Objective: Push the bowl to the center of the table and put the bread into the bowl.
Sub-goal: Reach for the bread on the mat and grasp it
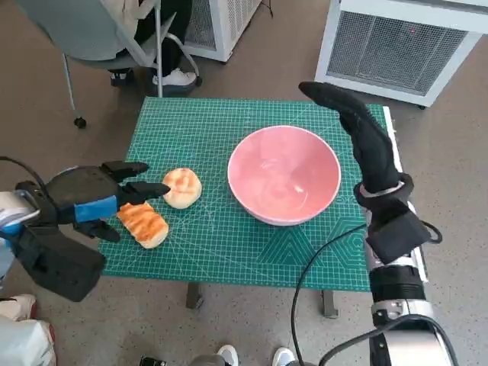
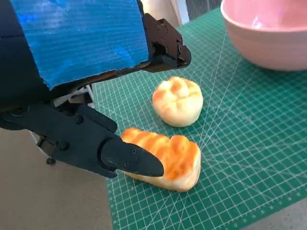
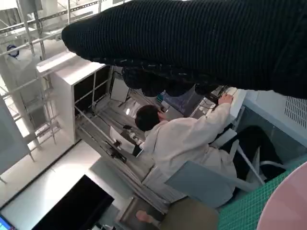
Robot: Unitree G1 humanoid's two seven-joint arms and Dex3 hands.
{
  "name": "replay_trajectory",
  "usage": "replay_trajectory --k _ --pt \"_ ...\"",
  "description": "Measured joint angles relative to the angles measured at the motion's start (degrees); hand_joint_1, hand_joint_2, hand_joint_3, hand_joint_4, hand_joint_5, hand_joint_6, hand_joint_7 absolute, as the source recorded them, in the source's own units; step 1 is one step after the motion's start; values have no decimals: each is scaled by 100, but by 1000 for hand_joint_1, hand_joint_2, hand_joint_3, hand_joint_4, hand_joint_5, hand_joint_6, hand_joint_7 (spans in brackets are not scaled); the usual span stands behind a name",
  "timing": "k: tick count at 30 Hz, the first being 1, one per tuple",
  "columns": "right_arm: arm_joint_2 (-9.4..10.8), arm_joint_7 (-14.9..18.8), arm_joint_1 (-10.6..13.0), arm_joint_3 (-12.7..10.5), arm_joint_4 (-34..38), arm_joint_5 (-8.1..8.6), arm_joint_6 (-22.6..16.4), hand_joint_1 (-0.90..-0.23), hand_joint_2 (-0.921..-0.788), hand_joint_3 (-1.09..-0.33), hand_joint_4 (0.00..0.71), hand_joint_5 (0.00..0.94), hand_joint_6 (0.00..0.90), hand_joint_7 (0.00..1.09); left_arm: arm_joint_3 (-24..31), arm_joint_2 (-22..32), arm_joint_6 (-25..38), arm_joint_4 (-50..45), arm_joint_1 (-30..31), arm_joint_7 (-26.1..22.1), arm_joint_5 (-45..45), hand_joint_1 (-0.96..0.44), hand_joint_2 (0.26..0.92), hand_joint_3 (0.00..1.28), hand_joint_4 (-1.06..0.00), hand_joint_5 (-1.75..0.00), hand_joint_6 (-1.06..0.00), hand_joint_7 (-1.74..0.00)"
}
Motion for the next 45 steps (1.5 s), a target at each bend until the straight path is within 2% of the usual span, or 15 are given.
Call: replay_trajectory --k 8,16,25,34,37,39,40,41,43,44,45 --pt "0 5 3 -22 0 13 7 -707 -921 -786 276 20 -1 622 -183 -141 257 90 -9 66 173 -186 730 2 -213 -1 -349 -4" --pt "-3 44 26 -37 0 153 42 -706 -921 -786 275 20 -1 621 -536 -402 372 506 -49 141 507 -137 752 10 -227 -5 -344 -1" --pt "-11 55 38 -35 -7 168 43 -707 -921 -785 276 21 -1 621 -916 -662 390 1163 -373 187 878 -88 787 19 -296 -25 -361 -9" --pt "-34 60 72 -39 -49 169 43 -710 -921 -784 276 21 -1 620 -1240 -876 386 1719 -668 473 1196 -80 828 22 -429 -53 -440 -39" --pt "-41 65 75 -40 -51 169 43 -709 -921 -782 276 21 -1 610 -1349 -939 378 1902 -764 649 1328 -67 855 22 -534 -77 -528 -75" --pt "-44 71 76 -41 -51 171 43 -708 -921 -782 276 21 -1 601 -1431 -971 328 2051 -837 805 1397 -52 882 29 -656 -127 -639 -129" --pt "-46 74 77 -41 -51 171 43 -708 -921 -782 276 21 -1 600 -1466 -981 294 2115 -871 882 1440 -49 888 30 -681 -138 -662 -141" --pt "-46 77 77 -41 -51 171 43 -708 -921 -782 276 21 -1 596 -1501 -988 267 2169 -904 965 1481 -31 900 80 -640 -543 -609 -556" --pt "-48 83 78 -42 -53 172 43 -708 -921 -782 276 21 -1 591 -1545 -995 197 2266 -949 1107 1532 -16 910 122 -604 -899 -567 -912" --pt "-49 85 78 -43 -53 172 43 -707 -921 -782 275 21 -1 589 -1561 -995 141 2316 -966 1215 1555 -11 914 124 -604 -1022 -570 -1026" --pt "-51 88 78 -45 -53 173 43 -707 -921 -783 275 21 -1 588 -1573 -995 83 2360 -976 1323 1567 -7 916 108 -614 -1091 -602 -1070"
